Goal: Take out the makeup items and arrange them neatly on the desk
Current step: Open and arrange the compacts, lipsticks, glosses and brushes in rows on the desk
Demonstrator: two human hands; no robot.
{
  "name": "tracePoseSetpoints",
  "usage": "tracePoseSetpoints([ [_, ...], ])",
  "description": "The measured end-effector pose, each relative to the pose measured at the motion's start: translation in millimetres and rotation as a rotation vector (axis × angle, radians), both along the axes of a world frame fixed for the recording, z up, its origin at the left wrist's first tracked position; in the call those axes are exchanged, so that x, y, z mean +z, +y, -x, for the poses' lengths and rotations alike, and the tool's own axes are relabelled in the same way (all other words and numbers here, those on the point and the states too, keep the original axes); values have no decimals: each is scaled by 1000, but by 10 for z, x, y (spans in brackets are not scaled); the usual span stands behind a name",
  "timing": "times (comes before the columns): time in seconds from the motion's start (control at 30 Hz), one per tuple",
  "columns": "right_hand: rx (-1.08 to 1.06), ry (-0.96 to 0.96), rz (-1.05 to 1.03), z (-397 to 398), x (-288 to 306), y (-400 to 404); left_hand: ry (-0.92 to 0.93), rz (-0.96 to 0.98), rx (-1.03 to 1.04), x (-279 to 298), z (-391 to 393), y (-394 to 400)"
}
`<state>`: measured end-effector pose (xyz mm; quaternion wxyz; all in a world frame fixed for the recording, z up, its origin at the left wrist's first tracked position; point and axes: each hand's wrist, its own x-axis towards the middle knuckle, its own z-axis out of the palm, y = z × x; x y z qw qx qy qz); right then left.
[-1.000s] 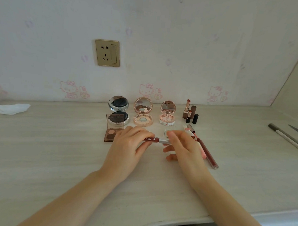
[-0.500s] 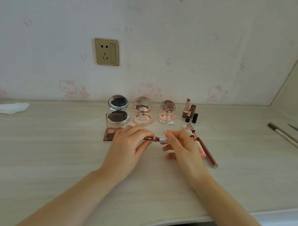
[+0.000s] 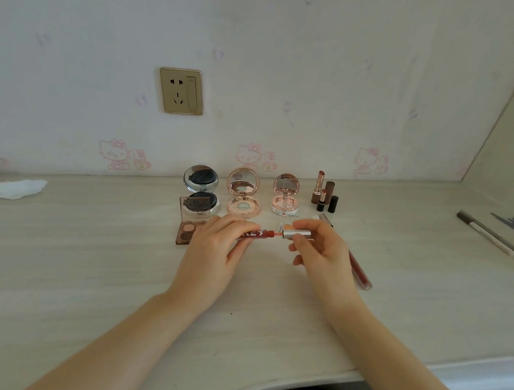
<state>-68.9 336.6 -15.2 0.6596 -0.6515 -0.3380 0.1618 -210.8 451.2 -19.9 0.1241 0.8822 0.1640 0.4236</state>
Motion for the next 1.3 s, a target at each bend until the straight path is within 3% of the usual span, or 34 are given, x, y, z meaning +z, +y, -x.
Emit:
tracePoseSetpoints([
  [0.33, -3, 335, -274, -122, 98, -26, -84, -21, -108, 60, -29, -99],
  [0.63, 121, 443, -214, -566, 309, -201, -18, -221, -301, 76, -158, -369],
  [0.93, 190, 403, -43, -1115, 457, -365, 111, -178, -457, 129, -607, -666],
  [1.3, 153, 188, 265, -1688, 475, -438, 202, -206, -508, 127, -1224, -998],
])
